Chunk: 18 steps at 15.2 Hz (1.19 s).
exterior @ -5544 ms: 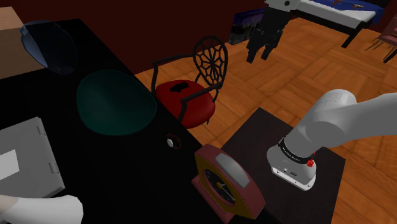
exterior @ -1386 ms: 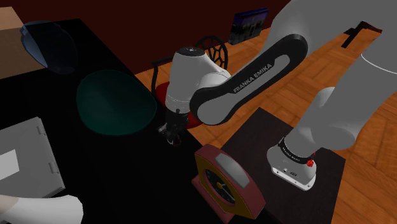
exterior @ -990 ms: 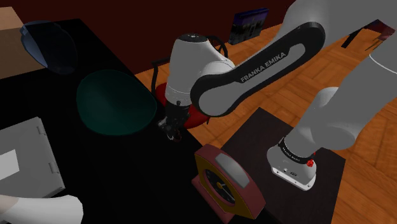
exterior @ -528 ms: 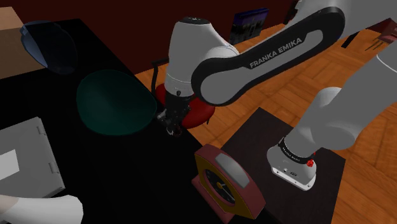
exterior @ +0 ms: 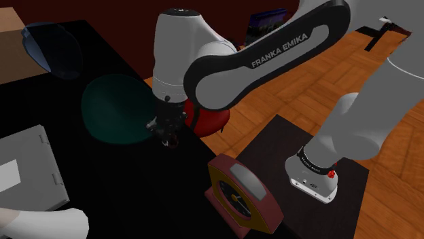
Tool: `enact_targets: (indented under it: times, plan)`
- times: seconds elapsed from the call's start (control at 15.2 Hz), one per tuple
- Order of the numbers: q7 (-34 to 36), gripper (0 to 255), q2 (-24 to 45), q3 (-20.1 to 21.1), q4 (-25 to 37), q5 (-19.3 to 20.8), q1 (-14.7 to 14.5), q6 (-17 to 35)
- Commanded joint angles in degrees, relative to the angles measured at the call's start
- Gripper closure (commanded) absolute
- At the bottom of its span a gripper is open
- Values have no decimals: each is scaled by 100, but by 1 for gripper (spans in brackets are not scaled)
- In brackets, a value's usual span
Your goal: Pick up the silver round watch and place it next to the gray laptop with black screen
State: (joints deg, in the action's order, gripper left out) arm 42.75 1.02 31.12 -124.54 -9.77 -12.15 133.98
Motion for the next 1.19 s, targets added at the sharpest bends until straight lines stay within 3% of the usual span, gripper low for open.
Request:
enact_targets:
  times: [0.0,0.53,0.86,1.12]
  plan:
    - [365,255,419,67,435,346,-90,-41]
    - [1539,255,2243,-77,2705,1608,-943,-639]
    - [1930,255,3552,-306,4725,2142,-1725,-1386]
    - [1938,255,3638,-348,4551,2175,-1730,-1131]
